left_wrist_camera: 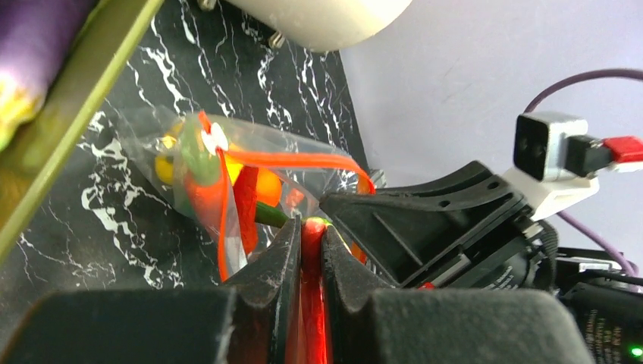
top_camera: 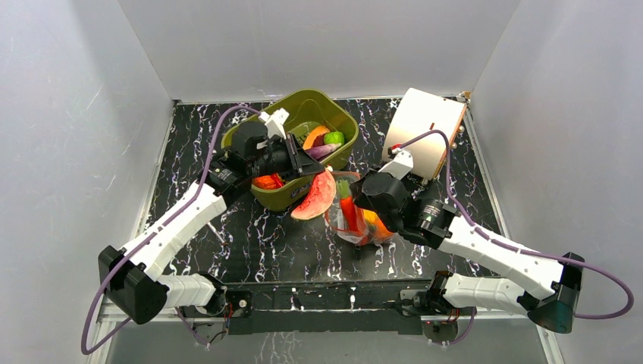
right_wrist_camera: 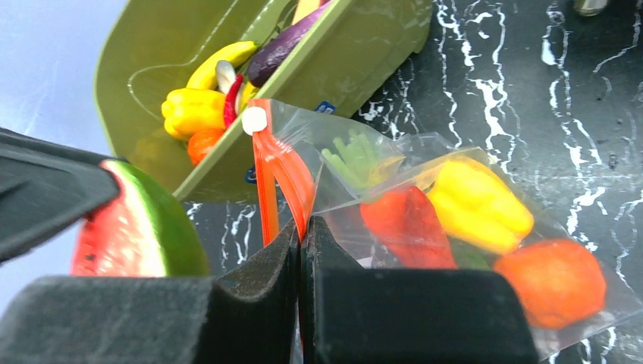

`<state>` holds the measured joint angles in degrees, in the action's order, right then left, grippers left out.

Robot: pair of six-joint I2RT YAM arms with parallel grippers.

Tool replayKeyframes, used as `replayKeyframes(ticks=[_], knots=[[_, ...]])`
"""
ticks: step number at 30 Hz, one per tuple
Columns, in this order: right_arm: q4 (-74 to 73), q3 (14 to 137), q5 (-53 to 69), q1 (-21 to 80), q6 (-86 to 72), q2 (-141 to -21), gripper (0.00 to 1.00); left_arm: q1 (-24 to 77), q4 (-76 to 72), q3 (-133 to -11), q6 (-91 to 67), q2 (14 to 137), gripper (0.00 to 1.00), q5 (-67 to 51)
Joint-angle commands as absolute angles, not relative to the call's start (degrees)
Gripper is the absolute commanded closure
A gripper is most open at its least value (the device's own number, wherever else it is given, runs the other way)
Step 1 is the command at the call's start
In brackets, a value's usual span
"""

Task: Place the food in the zip-top bag and seal the zipper
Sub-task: Place the fake fruit in the zipper food storage bag.

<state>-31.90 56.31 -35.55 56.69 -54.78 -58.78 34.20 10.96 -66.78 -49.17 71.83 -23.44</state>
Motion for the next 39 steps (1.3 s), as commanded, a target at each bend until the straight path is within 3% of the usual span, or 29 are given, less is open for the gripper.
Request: replayKeyframes(ticks=[1, 11, 39], knots=[[-23.7, 57.0, -34.3, 57.0, -56.3, -58.7, 1.0, 35.7, 11.8, -65.4, -50.6, 69.2, 1.0, -24.6], [-22.1, 56.4, -32.4, 56.9, -55.5, -58.3, 1.0, 37.6, 13.0, -66.5, -49.0, 75.6, 1.0, -23.6], [-13.7, 55.6, -20.2, 57.0, -54.3, -61.2, 1.0, 40.9, 19.8, -72.6, -48.5, 83.0, 1.0, -5.2]])
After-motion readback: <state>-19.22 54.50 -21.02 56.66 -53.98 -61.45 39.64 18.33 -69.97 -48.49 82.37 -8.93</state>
